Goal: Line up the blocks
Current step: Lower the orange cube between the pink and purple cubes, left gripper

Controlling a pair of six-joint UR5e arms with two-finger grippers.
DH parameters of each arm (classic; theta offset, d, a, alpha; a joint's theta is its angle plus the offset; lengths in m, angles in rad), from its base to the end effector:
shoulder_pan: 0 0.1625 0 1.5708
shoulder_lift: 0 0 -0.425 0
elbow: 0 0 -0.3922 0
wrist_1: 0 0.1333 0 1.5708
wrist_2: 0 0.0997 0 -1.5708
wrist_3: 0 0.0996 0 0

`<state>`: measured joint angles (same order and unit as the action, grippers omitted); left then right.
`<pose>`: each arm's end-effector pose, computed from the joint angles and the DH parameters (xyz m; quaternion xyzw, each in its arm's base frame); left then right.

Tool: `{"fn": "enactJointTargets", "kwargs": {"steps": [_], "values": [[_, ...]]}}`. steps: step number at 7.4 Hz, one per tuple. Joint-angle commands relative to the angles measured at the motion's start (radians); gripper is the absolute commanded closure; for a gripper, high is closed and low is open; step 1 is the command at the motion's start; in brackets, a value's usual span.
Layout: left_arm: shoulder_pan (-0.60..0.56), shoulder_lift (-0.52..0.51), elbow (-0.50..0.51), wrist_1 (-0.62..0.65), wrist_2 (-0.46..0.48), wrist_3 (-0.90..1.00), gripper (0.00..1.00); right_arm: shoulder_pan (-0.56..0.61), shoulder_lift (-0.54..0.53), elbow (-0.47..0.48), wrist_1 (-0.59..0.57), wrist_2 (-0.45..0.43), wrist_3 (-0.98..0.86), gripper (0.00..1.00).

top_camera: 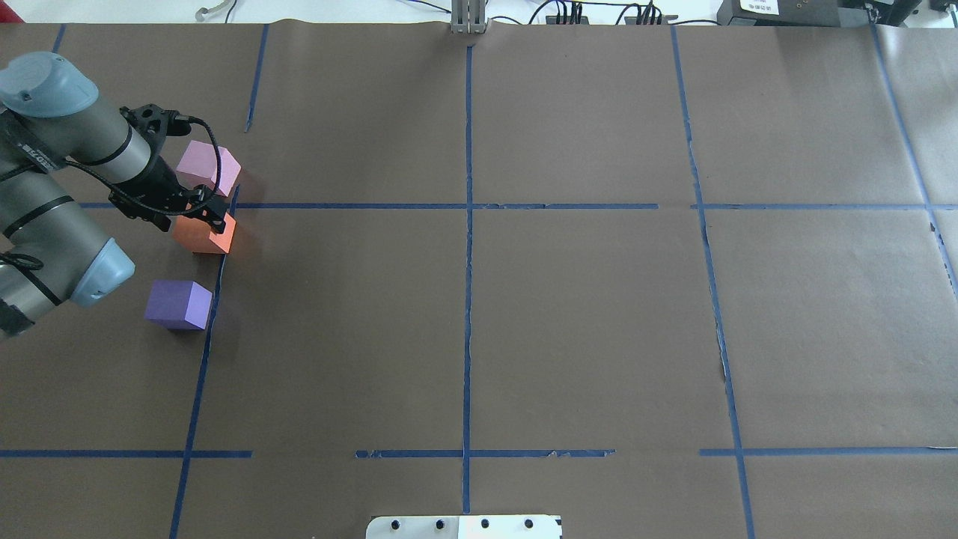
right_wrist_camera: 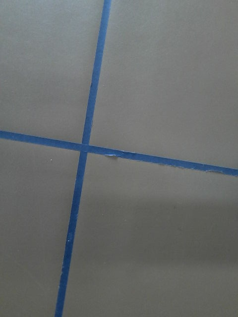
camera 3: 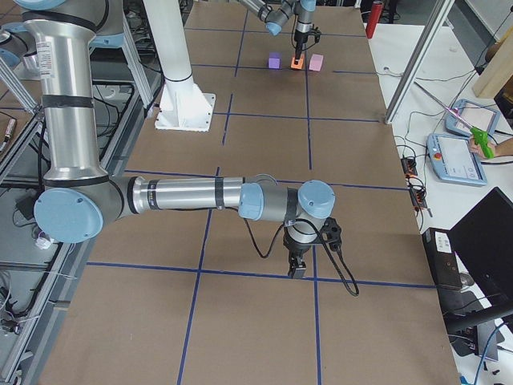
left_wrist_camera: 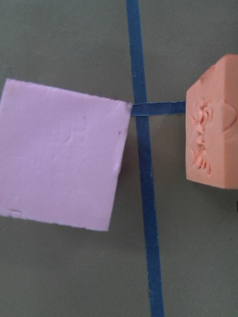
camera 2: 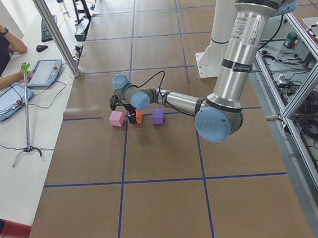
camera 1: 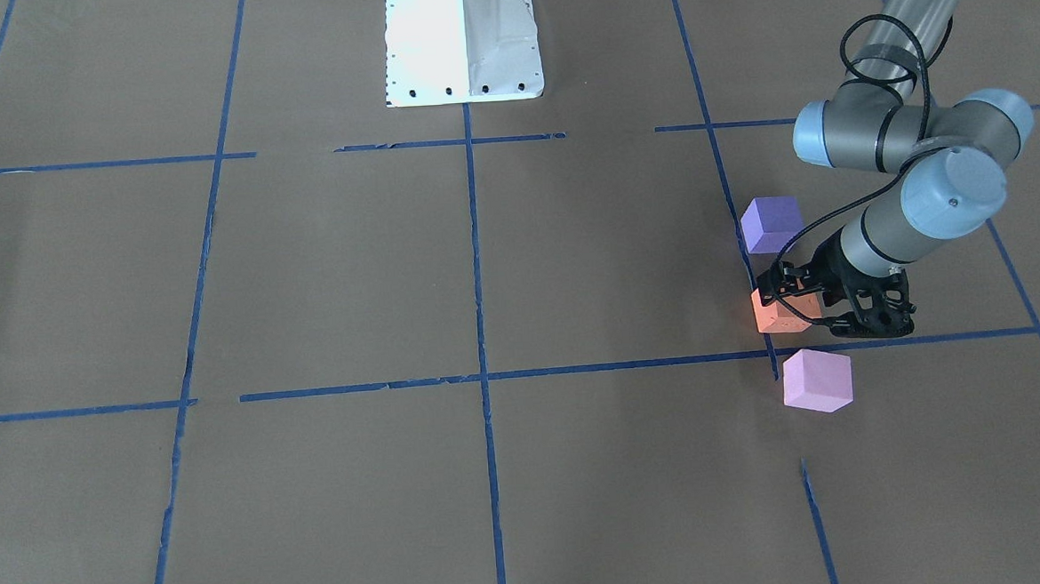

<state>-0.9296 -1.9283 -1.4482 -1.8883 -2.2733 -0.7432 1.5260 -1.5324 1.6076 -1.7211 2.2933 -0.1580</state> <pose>0.3365 -0.5661 0.4817 -0.0142 0.4183 0.0477 0.9070 0.0449 -0.5037 0.6397 -0.0151 -0.3546 -0.0814 0.9313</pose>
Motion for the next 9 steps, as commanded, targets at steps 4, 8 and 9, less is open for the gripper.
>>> {"fn": "enactJointTargets", "kwargs": {"steps": [4,8,9], "values": [[0.000,0.002,-0.001,0.000,0.000,0.013,0.00,0.000,0.000,0.000,0.000,0.000,0.000,0.00],[0.000,0.005,-0.008,0.000,0.003,0.015,0.00,0.000,0.000,0.000,0.000,0.000,0.000,0.00],[-0.011,0.002,-0.017,0.003,-0.006,0.013,0.00,0.000,0.000,0.000,0.000,0.000,0.000,0.00]]}}
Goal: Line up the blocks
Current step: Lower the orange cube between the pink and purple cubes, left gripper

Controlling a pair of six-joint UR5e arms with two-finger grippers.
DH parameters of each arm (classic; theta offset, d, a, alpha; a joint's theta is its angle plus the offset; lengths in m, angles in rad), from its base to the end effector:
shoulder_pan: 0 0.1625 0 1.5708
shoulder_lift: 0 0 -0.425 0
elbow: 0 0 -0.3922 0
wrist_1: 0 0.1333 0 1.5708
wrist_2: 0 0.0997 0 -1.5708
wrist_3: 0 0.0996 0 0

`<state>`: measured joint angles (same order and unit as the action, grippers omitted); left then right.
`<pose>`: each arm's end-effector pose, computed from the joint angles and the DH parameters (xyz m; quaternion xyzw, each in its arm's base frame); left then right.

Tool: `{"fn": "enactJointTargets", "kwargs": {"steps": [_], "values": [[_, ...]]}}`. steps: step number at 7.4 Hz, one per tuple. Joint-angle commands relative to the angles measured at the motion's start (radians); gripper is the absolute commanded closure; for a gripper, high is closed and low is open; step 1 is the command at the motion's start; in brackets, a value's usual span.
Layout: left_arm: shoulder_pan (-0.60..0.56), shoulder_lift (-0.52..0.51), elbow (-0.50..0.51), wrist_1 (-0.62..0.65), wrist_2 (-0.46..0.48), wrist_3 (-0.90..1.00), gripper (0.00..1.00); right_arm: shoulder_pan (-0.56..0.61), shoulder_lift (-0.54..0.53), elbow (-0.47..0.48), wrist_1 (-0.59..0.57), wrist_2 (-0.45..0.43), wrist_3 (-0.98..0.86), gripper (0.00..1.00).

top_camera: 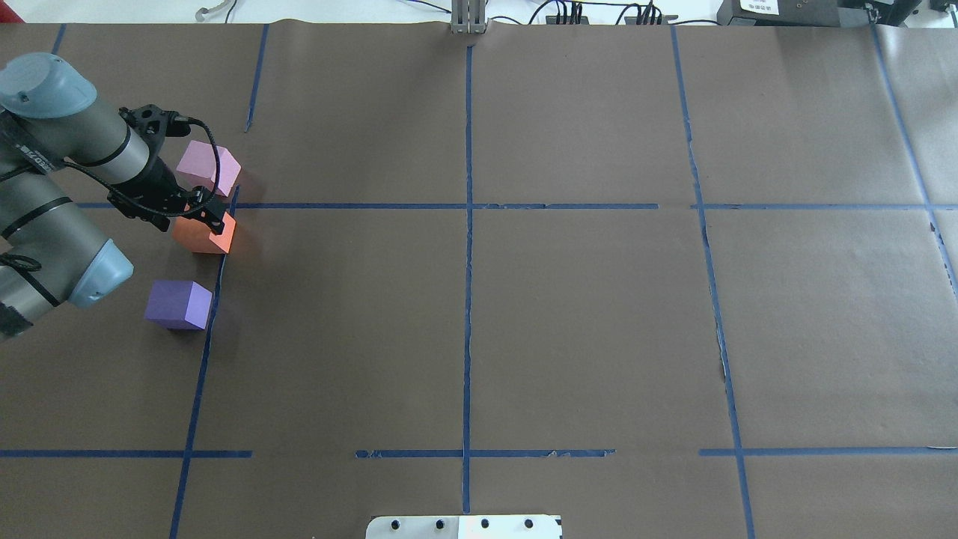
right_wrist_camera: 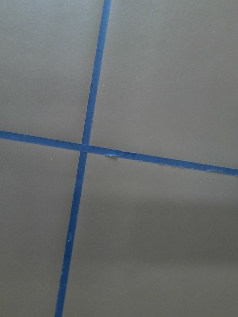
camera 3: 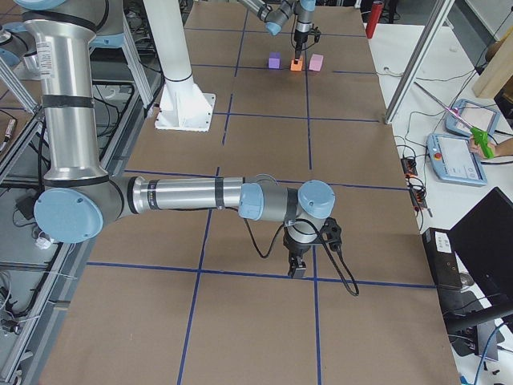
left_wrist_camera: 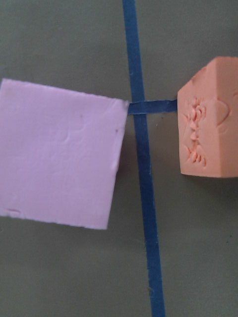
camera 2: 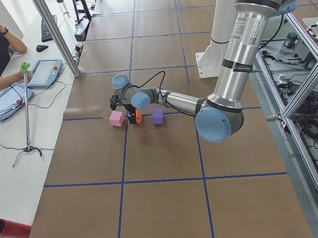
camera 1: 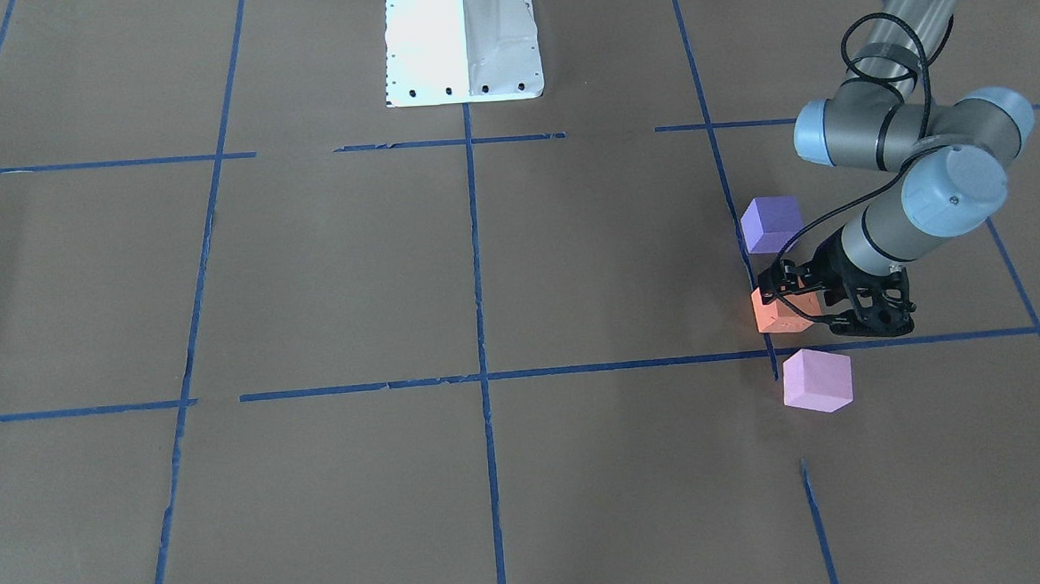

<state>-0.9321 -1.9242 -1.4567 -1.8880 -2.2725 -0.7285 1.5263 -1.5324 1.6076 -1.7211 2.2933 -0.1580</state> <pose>0.3339 -0.5654 0.4802 -0.0087 0.4191 0.0538 0.9063 0.0451 -0.5037 0.6397 -0.0150 -0.3546 -0.0813 0.9313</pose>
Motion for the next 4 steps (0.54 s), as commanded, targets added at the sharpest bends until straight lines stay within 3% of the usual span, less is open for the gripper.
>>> {"fn": "enactJointTargets", "kwargs": {"steps": [1,4], "values": [[-0.019,-0.004,-0.030,0.012,-0.005,-0.002,0.00,0.000,0.000,0.000,0.000,0.000,0.000,0.00],[-0.089,0.007,-0.153,0.096,-0.007,0.006,0.00,0.000,0.000,0.000,0.000,0.000,0.000,0.00]]}}
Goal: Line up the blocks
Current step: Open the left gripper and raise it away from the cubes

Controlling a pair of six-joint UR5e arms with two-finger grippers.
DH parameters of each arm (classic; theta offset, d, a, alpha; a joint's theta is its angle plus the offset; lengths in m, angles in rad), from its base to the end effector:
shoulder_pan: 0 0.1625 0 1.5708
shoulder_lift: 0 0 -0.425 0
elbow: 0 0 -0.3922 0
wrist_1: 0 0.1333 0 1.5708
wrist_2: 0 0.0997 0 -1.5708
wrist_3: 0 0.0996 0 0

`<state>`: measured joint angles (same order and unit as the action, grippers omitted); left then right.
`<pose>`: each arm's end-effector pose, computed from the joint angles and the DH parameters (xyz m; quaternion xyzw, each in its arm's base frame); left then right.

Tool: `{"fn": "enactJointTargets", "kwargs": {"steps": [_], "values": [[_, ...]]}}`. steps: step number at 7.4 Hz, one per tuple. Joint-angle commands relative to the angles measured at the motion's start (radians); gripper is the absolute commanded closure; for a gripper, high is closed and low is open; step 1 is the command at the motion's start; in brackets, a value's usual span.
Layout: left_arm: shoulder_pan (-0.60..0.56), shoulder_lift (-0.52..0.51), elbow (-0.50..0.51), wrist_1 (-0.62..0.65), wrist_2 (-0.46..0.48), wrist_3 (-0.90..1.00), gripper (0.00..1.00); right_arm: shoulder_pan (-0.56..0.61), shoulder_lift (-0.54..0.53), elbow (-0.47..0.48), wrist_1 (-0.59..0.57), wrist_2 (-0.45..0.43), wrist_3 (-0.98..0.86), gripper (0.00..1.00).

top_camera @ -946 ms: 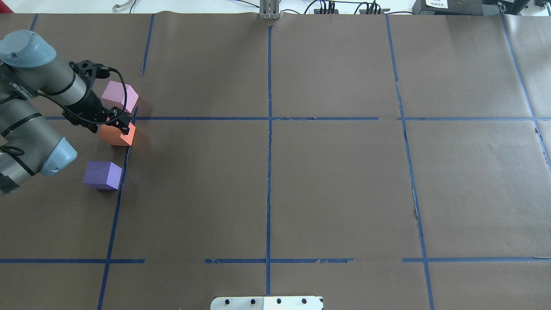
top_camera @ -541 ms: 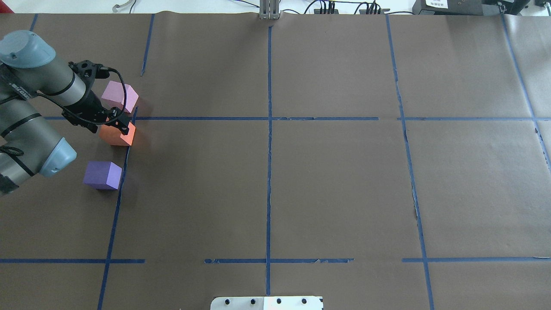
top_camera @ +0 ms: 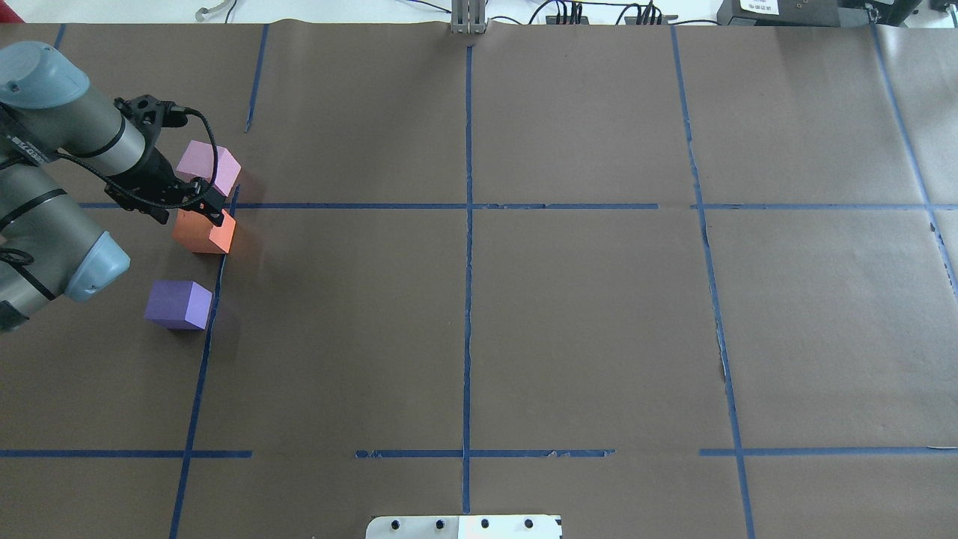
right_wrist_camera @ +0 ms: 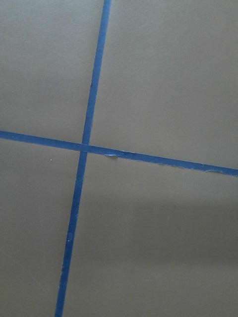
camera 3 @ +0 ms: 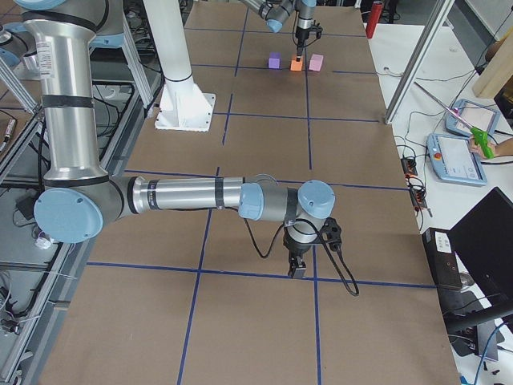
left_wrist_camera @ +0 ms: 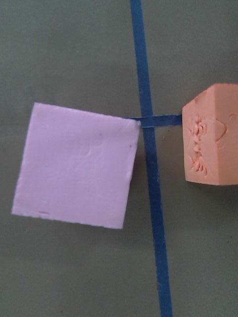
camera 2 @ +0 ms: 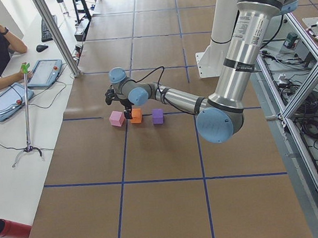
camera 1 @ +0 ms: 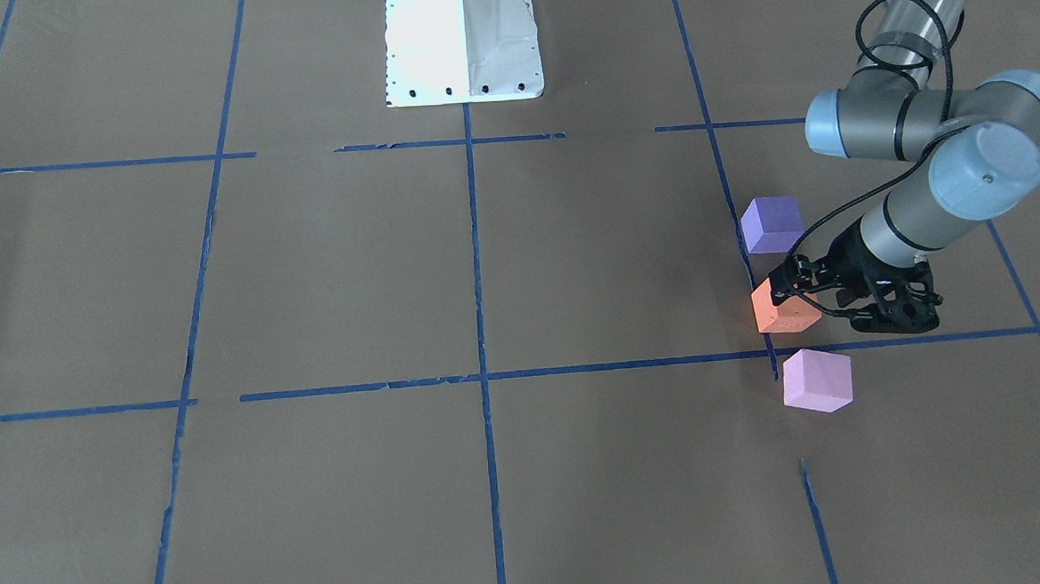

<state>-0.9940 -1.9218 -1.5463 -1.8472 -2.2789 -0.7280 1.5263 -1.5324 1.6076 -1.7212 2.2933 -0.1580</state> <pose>0.2930 -0.5760 0.4416 0.0203 0.4321 0.0350 0.9009 0.0451 -0.5037 0.6397 -0.0151 -0.3546 -0.0813 0.9313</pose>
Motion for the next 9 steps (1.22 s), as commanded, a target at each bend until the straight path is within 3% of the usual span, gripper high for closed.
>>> {"fn": "enactJointTargets", "kwargs": {"steps": [1,2,3,6,9], "values": [[-0.061,0.001,-0.122,0.169,-0.001,0.100,0.00,0.000,0.000,0.000,0.000,0.000,0.000,0.00],[-0.118,-0.008,-0.167,0.315,0.001,0.252,0.00,0.000,0.000,0.000,0.000,0.000,0.000,0.00],[-0.179,-0.005,-0.185,0.377,0.001,0.378,0.00,0.000,0.000,0.000,0.000,0.000,0.000,0.00],[-0.383,0.097,-0.184,0.439,0.001,0.692,0.00,0.000,0.000,0.000,0.000,0.000,0.000,0.00],[-0.570,0.301,-0.166,0.415,0.001,1.011,0.00,0.000,0.000,0.000,0.000,0.000,0.000,0.00]]}}
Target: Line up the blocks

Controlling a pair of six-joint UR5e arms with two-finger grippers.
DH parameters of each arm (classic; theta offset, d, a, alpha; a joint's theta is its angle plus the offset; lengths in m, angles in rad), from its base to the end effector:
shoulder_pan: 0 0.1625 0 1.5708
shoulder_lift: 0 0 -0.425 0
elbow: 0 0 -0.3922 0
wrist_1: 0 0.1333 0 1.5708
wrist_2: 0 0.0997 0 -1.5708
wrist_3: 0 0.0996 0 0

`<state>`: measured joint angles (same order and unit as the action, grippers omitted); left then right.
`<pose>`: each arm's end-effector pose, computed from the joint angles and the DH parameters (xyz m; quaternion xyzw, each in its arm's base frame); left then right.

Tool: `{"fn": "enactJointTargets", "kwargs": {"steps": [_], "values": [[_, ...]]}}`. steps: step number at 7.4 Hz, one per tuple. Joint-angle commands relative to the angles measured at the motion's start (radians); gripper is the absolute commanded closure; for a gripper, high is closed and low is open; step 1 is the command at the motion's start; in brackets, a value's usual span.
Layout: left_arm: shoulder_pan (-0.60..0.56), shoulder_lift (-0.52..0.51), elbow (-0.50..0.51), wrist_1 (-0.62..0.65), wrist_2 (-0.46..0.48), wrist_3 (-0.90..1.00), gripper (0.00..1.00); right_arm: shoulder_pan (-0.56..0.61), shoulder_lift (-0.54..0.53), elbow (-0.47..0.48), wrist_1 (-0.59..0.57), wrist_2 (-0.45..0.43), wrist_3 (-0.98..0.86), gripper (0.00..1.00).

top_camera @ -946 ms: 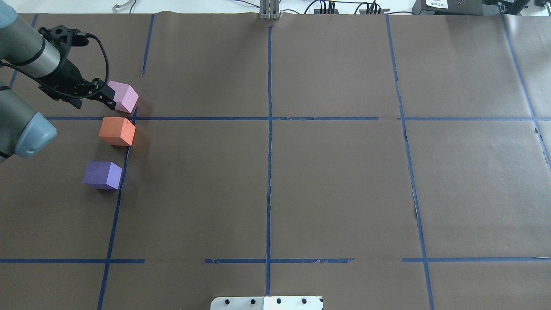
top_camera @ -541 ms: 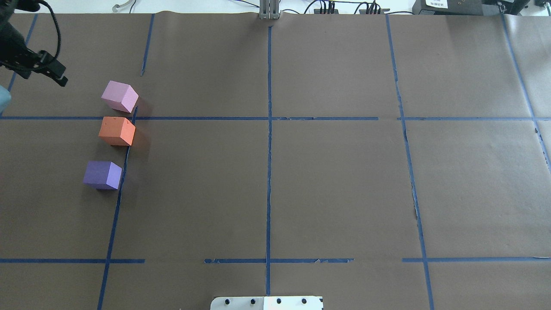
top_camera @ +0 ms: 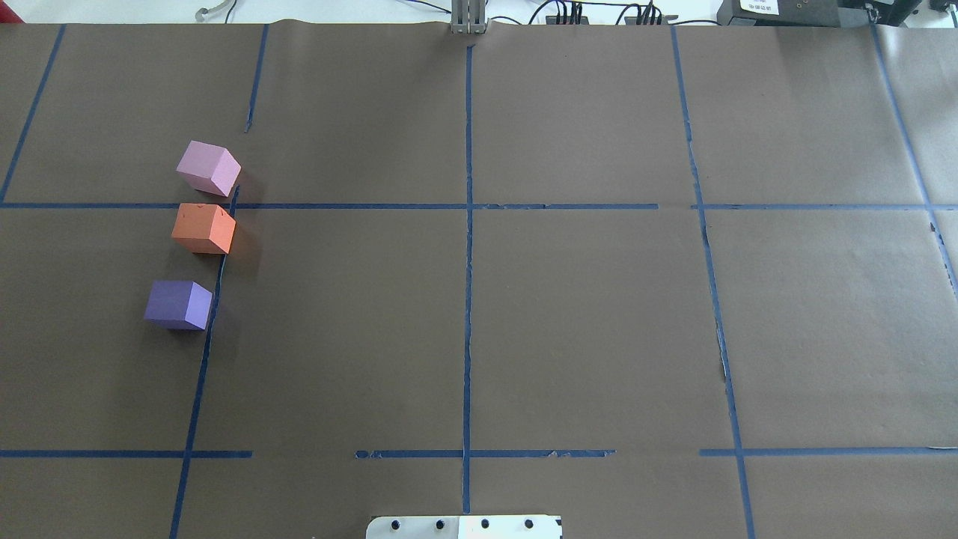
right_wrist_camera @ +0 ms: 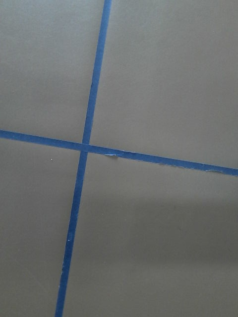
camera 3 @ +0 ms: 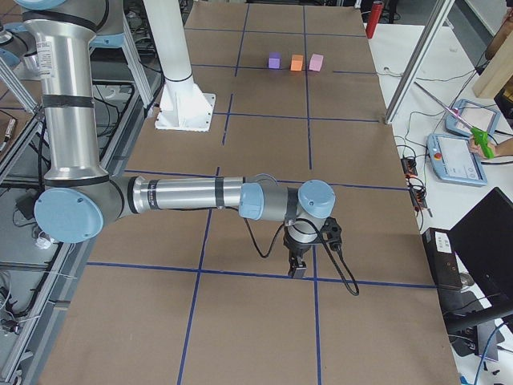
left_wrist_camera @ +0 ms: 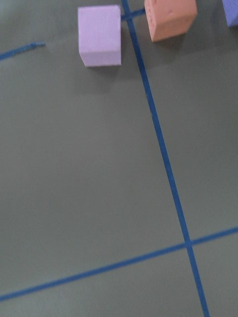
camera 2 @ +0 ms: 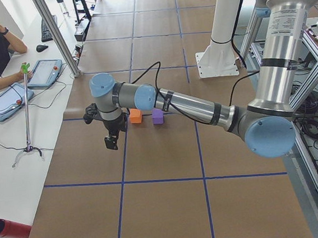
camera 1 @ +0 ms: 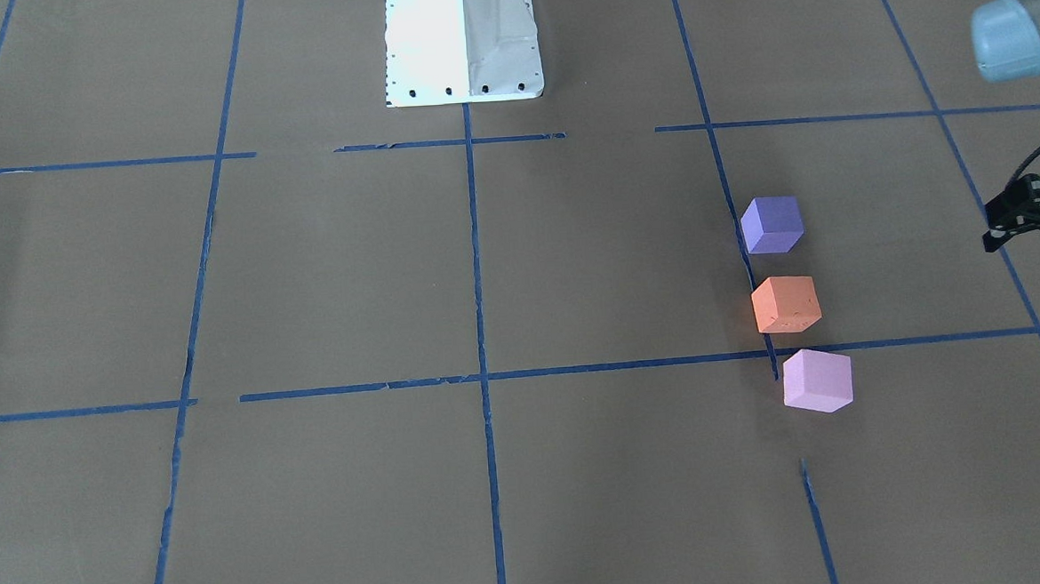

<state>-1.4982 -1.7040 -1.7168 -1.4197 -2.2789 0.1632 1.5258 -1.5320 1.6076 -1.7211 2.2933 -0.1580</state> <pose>-0.0290 -0.5455 0.5379 0.0756 0.3429 0.1321 0.9269 0.0448 -0.5039 0.6395 -0.0149 -0.3546 -0.0816 0.9313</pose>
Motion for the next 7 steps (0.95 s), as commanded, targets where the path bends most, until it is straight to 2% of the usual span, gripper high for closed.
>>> {"fn": "enactJointTargets", "kwargs": {"steps": [1,3,7], "values": [[-0.076,0.130,0.006,-0.021,-0.001,0.116,0.00,0.000,0.000,0.000,0.000,0.000,0.000,0.00],[-0.126,0.139,0.066,-0.031,-0.002,0.119,0.00,0.000,0.000,0.000,0.000,0.000,0.000,0.00],[-0.125,0.136,0.074,-0.039,-0.004,-0.011,0.00,0.000,0.000,0.000,0.000,0.000,0.000,0.00]]}}
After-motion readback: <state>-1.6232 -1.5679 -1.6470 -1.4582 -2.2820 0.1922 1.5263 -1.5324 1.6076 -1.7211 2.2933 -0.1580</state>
